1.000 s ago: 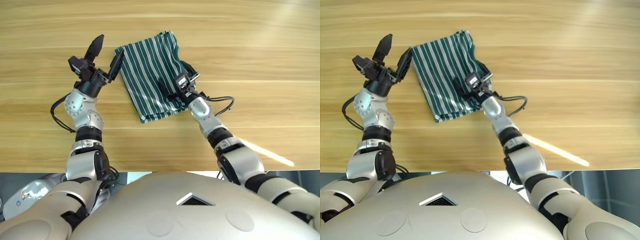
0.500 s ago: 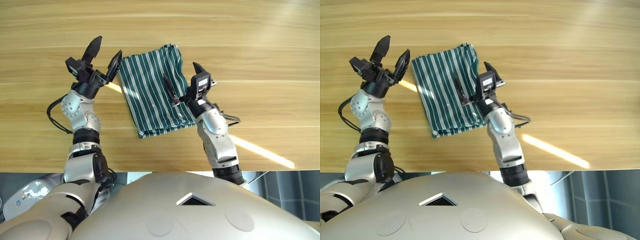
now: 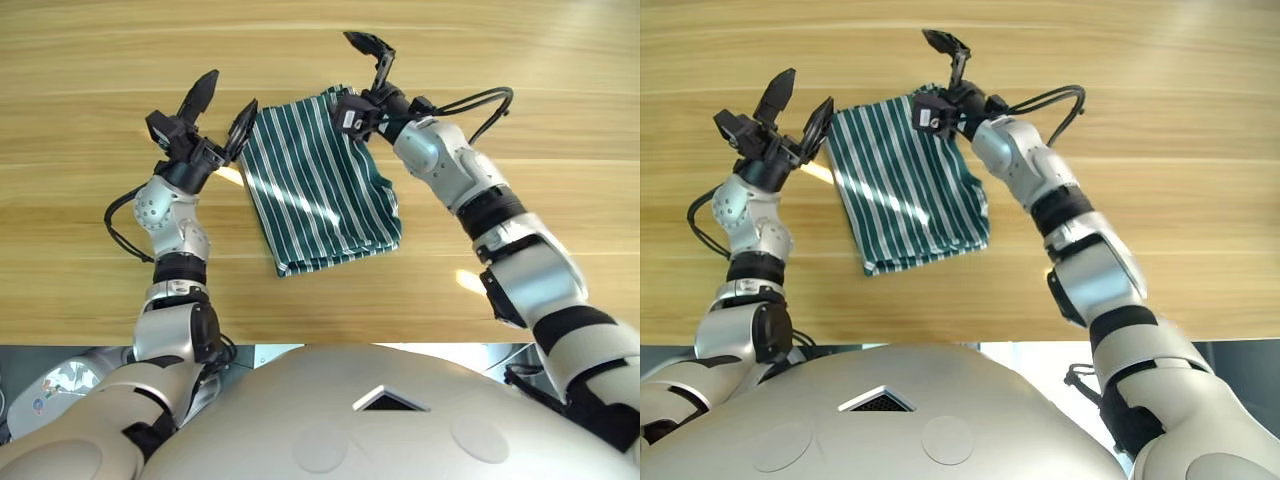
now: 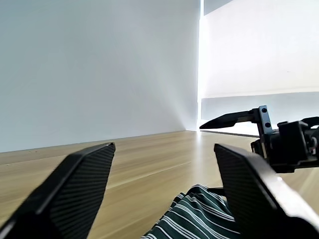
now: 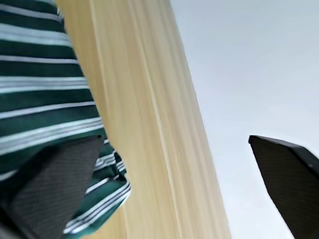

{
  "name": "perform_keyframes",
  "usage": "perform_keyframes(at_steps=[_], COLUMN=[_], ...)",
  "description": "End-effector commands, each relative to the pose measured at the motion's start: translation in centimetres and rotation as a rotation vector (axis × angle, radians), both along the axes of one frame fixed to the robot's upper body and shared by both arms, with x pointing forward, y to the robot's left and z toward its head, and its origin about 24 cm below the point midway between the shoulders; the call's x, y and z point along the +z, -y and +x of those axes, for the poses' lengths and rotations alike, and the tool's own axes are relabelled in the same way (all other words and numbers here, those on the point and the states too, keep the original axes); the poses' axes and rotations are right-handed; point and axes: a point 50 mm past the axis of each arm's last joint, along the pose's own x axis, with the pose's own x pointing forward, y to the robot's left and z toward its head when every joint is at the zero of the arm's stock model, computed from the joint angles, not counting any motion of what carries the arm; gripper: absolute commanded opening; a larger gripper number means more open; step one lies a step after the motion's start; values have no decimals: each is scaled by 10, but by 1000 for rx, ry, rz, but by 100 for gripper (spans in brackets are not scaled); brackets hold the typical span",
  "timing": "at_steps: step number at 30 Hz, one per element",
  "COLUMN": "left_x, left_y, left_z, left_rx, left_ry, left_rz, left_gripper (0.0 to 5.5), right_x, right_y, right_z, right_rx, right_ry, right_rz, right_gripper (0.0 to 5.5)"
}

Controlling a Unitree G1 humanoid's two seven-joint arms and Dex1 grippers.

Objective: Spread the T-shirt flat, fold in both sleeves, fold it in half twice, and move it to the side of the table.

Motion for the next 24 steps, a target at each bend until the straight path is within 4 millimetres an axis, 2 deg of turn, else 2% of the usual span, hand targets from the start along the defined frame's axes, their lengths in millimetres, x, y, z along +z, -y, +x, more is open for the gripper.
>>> perform_keyframes(at_steps=[1,4,10,13,19,24], left_x=[2,2,0,-1,-2,-3], left_y=[5,8,14,15,16,16], left_z=[3,3,3,2,2,1], left_rx=[-18,-25,-35,-36,-39,-44], left_ry=[10,9,3,2,2,1], left_rz=[20,22,15,14,15,18], left_gripper=[369,369,369,369,369,369], right_x=[-31,-47,-53,-41,7,20], right_y=[16,36,61,64,68,67], right_z=[-5,-12,-26,-29,-34,-49], right_rx=[15,-16,-43,-2,92,114], right_ry=[33,6,-80,-110,-73,-99], right_rz=[-230,-274,-145,-17,177,238], right_gripper=[539,539,539,539,539,539])
